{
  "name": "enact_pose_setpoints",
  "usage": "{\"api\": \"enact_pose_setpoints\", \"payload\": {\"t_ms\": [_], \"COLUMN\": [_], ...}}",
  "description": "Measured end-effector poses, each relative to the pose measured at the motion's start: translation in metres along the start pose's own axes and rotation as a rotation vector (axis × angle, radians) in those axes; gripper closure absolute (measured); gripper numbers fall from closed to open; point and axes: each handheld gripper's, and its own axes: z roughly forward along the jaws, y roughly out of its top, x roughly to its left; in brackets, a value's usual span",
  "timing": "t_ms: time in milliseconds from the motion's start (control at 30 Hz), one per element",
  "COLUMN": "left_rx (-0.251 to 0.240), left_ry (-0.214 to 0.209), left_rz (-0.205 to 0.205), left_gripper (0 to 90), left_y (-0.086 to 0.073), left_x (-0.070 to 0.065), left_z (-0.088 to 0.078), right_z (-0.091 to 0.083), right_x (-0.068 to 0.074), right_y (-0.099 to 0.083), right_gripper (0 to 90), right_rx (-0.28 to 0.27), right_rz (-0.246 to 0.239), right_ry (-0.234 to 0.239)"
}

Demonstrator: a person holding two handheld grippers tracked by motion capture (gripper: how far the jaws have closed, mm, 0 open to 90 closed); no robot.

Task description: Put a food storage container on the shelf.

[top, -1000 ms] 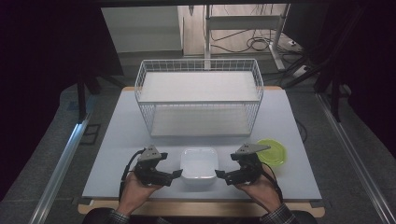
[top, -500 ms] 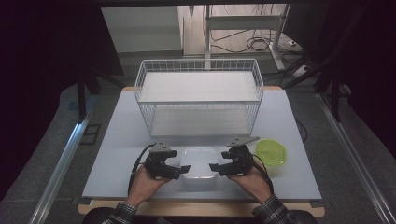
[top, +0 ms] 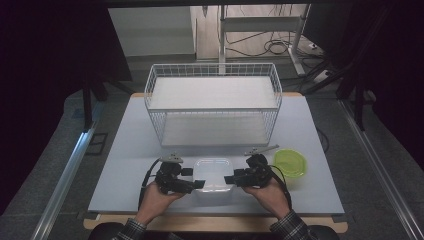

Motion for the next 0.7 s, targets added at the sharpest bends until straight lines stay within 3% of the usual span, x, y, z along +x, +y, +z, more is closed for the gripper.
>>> {"api": "enact_pose_setpoints", "payload": {"t_ms": [67, 300, 333, 467, 567, 633, 700], "left_rx": [-0.001, -0.032, -0.042, -0.048, -0.067, -0.084, -0.088], "left_ry": [0.015, 0.078, 0.103, 0.130, 0.126, 0.133, 0.132], "left_rz": [-0.011, -0.059, -0.066, -0.082, -0.096, -0.100, -0.110], "left_gripper": [32.6, 58.8, 63.6, 66.7, 69.4, 76.6, 76.6], "left_y": [0.000, -0.001, 0.000, 0.000, -0.001, -0.001, -0.001], "left_x": [-0.002, -0.009, -0.011, -0.014, -0.014, -0.013, -0.012], "left_z": [-0.003, -0.017, -0.020, -0.022, -0.024, -0.025, -0.025], "right_z": [-0.002, -0.012, -0.014, -0.016, -0.016, -0.016, -0.015], "right_x": [0.000, -0.001, 0.002, 0.009, 0.011, 0.012, 0.017], "right_y": [0.000, -0.004, -0.003, -0.003, -0.003, -0.004, -0.005], "right_gripper": [51.9, 71.0, 74.0, 75.3, 76.5, 79.4, 79.4], "right_rx": [0.001, -0.039, -0.051, -0.064, -0.074, -0.089, -0.093], "right_rz": [0.019, 0.139, 0.133, 0.098, 0.091, 0.082, 0.042], "right_ry": [0.000, 0.045, 0.037, 0.001, -0.018, -0.033, -0.069]}}
